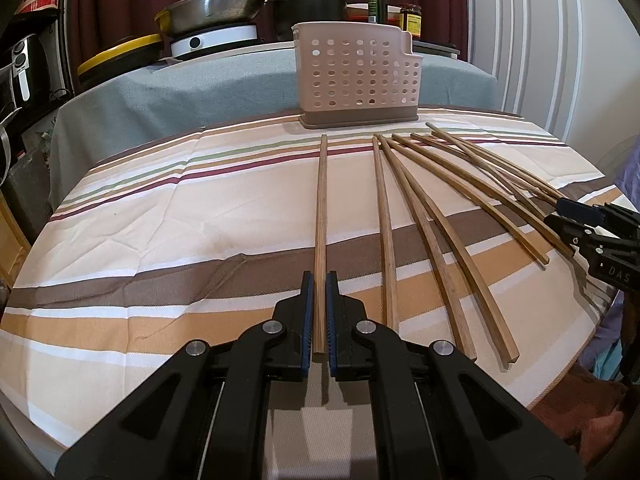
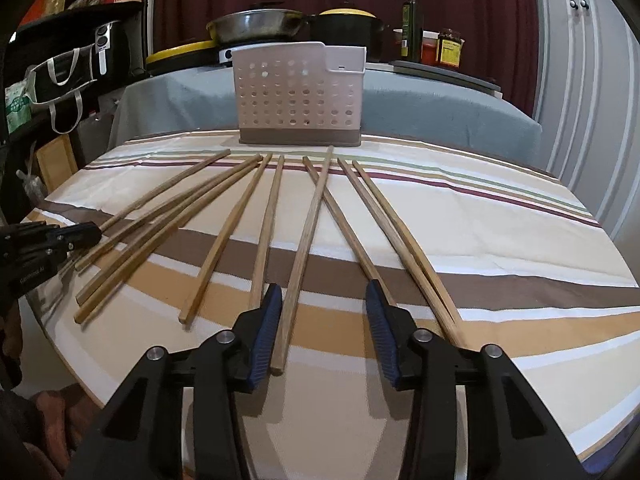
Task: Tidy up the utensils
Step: 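Lower the left gripper and grasp a wooden chopstick while the right gripper grasps another, then lift the chopstick upright with the left gripper while the right gripper carries its chopstick to the holder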
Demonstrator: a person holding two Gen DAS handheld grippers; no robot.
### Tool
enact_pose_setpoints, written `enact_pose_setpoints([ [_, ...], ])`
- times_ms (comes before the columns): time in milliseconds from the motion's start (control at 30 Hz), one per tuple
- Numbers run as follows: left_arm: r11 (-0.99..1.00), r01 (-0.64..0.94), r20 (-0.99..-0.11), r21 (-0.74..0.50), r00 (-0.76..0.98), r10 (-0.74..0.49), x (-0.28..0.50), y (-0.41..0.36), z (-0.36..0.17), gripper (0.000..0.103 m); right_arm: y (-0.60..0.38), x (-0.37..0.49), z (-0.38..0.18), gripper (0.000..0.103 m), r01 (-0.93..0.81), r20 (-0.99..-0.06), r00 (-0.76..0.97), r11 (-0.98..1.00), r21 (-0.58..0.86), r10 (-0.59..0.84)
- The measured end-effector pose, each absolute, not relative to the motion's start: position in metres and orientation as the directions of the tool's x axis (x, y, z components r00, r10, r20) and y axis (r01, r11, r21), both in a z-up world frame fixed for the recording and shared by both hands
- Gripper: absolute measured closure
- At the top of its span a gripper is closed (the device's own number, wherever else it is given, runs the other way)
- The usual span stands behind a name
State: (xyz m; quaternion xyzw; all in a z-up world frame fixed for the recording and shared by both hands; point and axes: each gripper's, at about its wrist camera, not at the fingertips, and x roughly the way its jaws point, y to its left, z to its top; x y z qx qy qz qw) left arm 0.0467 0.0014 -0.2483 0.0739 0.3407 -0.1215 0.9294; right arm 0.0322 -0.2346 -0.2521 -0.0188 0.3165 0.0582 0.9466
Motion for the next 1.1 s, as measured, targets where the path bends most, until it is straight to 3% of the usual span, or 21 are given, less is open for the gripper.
enact_pose_setpoints([
  [167,0.961,0.27,-0.649,0.054,0.741,-0.172,0.048,0.003,-0.248,0.096,-0.243,0.028,-0.253,0.071,-0.106,-0.592,0.801,0.994,0.009,0.091],
  [400,0.962,0.267,-0.644,0.062,0.747,-0.166,0.048,0.003,-0.249,0.096,-0.241,0.014,-0.257,0.077,-0.169,-0.543,0.828,0.986,-0.009,0.137],
  [600,0.962,0.266,-0.643,0.062,0.748,-0.165,0.048,0.003,-0.25,0.096,-0.244,0.008,-0.259,0.094,-0.188,-0.523,0.837,0.982,-0.002,0.159],
  [1100,0.966,0.247,-0.568,0.073,0.807,-0.163,0.037,0.006,-0.223,0.097,-0.243,0.001,-0.224,0.096,-0.171,-0.455,0.878,0.985,-0.003,0.151],
])
